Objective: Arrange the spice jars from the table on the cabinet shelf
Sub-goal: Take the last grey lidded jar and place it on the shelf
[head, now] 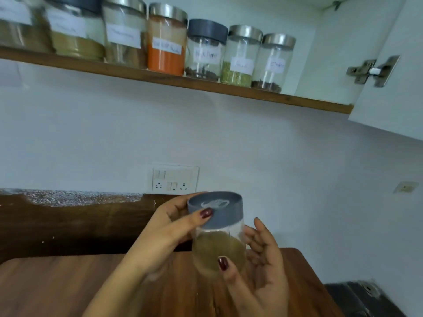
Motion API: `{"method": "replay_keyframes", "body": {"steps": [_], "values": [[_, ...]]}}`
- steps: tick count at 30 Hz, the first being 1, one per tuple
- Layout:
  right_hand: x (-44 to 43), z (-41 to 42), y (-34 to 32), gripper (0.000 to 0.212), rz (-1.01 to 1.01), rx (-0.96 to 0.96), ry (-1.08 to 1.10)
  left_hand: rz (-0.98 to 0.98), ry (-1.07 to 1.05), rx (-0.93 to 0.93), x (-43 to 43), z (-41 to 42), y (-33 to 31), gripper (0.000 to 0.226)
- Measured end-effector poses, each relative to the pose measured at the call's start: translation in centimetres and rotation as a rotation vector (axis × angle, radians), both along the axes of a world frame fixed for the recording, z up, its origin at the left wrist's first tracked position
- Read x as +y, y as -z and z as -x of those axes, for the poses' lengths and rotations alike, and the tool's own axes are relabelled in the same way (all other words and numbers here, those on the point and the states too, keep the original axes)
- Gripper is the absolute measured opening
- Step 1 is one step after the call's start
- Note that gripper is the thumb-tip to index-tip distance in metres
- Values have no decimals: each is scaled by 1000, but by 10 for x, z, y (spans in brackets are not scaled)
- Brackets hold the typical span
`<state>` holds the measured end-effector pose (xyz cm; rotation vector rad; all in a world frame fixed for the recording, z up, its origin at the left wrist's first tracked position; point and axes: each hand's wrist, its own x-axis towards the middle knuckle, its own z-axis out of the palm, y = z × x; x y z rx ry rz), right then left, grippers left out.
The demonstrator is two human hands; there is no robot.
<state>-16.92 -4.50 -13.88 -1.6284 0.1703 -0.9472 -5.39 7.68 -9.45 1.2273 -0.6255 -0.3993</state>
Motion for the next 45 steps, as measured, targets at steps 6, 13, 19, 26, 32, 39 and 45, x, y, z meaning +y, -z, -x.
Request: {"method": "replay_keyframes", "body": {"steps": [6, 13, 19, 26, 32, 39, 45], "values": [[4, -2, -26, 123, -230, -40, -358, 28, -38, 14, -2, -3, -35, 38], [-4, -2, -36, 122, -329, -17, -475, -3, -29, 55, -14, 1, -39, 55], [-16, -5, -35, 118, -327, -46, -461, 5, 4, 99, -26, 4, -39, 54], [-27, -6, -42, 120, -340, -88, -416, -5, -54, 90, -33, 11, -41, 78], [-35, -10, -40, 126, -334, -123, -321, -18, -118, 103, -43, 7, -21, 87], [-33, -17, -34, 117, -256, -160, -215, -3, -266, -202, -36, 30, 0, 72], [-36, -16, -38, 126, -347, -124, -408, 63, -146, 101, -48, 9, 3, 98]]}}
